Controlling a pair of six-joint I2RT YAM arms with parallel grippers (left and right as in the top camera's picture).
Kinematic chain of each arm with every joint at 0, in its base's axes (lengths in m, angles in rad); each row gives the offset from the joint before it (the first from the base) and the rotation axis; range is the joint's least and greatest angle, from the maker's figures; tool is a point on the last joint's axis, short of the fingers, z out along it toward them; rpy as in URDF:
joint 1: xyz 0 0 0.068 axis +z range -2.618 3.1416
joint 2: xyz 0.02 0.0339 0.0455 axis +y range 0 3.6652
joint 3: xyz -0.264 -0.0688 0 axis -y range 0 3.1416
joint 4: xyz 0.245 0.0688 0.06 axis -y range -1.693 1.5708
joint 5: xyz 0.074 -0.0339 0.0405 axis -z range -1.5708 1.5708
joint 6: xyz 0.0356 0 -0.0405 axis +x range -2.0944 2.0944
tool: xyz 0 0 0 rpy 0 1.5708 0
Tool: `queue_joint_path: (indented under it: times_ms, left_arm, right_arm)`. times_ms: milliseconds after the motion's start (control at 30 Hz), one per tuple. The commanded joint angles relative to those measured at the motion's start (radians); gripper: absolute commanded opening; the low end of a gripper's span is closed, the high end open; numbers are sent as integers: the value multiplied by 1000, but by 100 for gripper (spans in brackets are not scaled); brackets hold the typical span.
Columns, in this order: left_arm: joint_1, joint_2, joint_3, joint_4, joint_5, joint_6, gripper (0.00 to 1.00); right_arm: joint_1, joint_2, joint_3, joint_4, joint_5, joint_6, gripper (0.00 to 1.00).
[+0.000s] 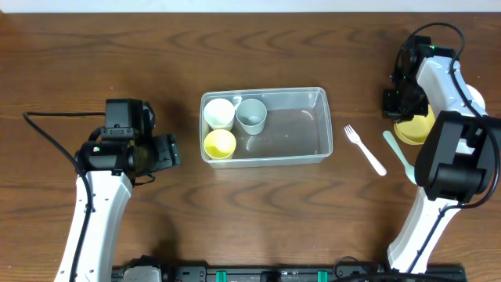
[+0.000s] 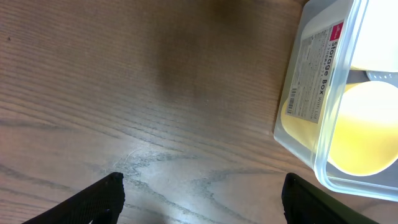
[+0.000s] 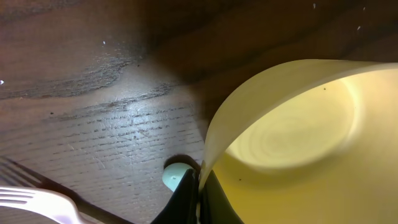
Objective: Pack container
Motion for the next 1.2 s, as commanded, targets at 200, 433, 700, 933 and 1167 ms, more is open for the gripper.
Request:
queue_joint_path:
  times_ms: [200,433,700,933,1167]
  left_arm:
    - [6,-2,-2,0,11,-9,81]
    - [6,-2,-2,0,10,-8,81]
    - [6,-2,-2,0,10,-8,81]
    - [6,-2,-2,0,10,-8,81]
    - [6,-2,-2,0,10,-9,81]
  right_arm:
    - [85,-144,134,-80,-19,-8,1]
    - [253,-372,167,-99,-150,-168,1]
    - [512,-412,143,-124,-140,-218,1]
    - [649,-403,31,-33,-138,-168,1]
    - [709,-403,-133,119,-133,-164,1]
